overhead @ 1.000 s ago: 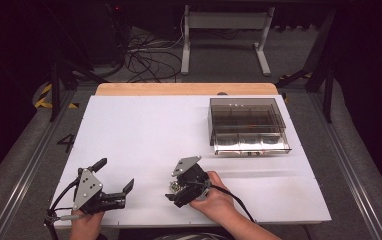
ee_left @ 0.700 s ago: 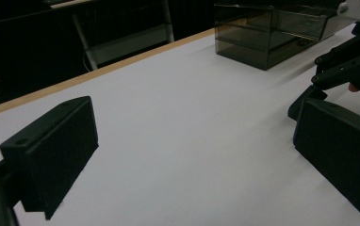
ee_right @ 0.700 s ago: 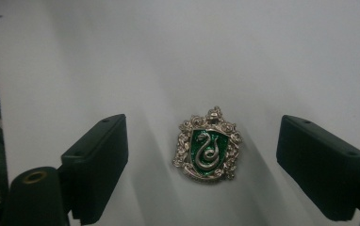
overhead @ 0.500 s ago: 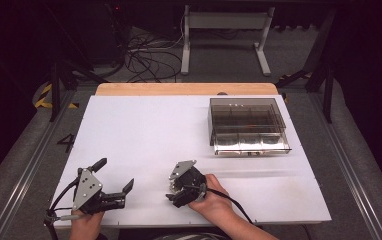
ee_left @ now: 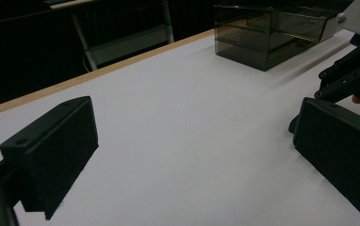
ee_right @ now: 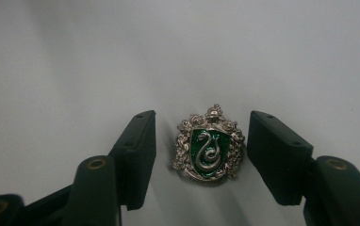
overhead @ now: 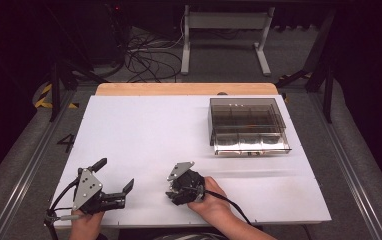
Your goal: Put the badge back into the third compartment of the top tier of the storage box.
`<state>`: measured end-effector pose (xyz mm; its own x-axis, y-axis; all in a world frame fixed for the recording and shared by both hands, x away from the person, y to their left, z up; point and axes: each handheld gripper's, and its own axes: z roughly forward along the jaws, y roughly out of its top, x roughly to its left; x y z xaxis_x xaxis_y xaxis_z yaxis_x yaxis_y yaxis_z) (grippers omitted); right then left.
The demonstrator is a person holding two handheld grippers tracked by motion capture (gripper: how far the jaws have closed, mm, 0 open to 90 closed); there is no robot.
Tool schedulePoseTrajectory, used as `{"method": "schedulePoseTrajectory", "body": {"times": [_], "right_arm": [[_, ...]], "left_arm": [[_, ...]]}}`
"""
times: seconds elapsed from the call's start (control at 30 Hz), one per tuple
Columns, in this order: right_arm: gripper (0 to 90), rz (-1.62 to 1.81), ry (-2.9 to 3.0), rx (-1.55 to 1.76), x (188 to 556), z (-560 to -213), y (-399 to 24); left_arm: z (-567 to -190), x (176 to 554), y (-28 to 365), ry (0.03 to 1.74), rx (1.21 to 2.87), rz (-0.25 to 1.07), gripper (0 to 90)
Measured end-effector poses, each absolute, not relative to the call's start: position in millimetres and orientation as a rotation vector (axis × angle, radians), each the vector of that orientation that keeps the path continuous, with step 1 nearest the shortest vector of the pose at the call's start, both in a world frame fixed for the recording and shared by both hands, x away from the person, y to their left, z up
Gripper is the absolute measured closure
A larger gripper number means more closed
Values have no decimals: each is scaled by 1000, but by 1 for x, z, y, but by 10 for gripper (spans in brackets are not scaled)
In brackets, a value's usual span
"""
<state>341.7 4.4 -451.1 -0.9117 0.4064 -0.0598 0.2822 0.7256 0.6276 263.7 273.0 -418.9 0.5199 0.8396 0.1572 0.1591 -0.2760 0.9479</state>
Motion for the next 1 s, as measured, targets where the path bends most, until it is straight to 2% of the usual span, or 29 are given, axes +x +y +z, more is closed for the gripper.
{"method": "schedulePoseTrajectory", "body": {"times": [0.47,1.0], "right_arm": [[564,963,2725,629,344,-451,3],[577,956,2721,627,344,-451,3]], "left_arm": [[-419,262,272,834,1747,841,13],[-419,263,272,836,1745,841,13]]}}
